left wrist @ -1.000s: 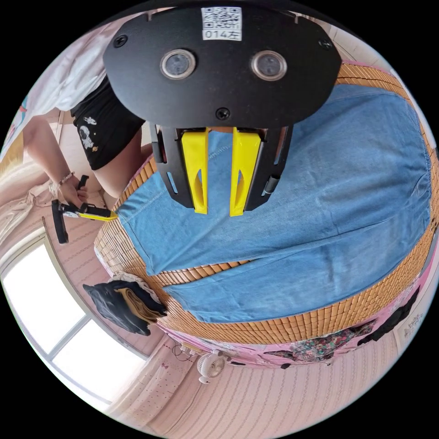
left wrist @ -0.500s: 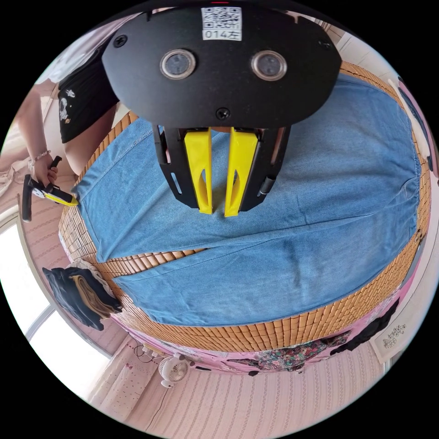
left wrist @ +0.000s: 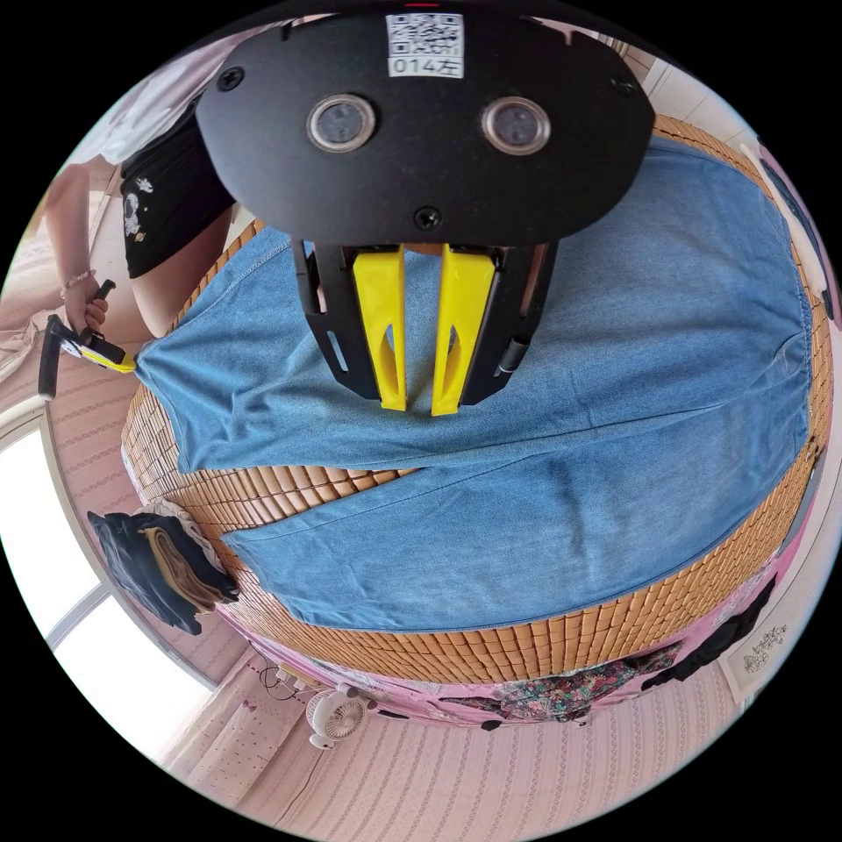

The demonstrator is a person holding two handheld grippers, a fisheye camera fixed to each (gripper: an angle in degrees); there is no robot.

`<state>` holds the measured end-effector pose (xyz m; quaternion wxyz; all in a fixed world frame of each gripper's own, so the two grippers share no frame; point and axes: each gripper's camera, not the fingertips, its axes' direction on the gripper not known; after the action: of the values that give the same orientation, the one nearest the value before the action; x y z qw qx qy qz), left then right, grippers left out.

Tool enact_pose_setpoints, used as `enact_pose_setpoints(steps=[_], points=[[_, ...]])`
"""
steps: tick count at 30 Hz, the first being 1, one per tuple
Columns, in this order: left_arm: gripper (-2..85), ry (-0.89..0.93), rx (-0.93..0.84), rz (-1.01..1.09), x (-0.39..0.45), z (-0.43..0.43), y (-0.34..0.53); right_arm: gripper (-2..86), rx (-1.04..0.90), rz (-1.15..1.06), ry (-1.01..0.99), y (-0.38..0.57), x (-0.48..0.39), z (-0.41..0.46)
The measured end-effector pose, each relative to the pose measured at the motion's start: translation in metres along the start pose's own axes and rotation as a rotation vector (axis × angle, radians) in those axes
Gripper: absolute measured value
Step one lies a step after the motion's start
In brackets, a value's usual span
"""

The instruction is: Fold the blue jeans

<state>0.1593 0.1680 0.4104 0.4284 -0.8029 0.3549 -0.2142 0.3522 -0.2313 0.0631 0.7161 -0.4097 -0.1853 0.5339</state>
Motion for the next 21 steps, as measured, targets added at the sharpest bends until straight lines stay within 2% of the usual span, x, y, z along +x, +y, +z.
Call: enact_pose_setpoints(steps=[4,8,13,19,21], points=[[5.1,0.001,0.001,0.002,0.003,0.005,-0.002,1.1,0.068,-0.014,-0.019,-0.003,-0.005,-0.023],[5.0,0.002,0.005,0.004,0.005,0.009,-0.003,1.0,0.169,-0.048,-0.128,-0.013,-0.011,-0.062],[4.9,0.008,0.004,-0.009,0.007,0.013,-0.004,1.0,0.209,-0.082,-0.118,-0.007,-0.019,-0.087],[5.0,0.013,-0.004,-0.003,0.008,0.016,-0.005,1.2,0.232,-0.067,-0.215,0.003,-0.011,-0.091],[5.4,0.013,-0.008,0.0,0.009,0.016,-0.005,1.2,0.201,-0.094,-0.175,0.014,-0.016,-0.09]])
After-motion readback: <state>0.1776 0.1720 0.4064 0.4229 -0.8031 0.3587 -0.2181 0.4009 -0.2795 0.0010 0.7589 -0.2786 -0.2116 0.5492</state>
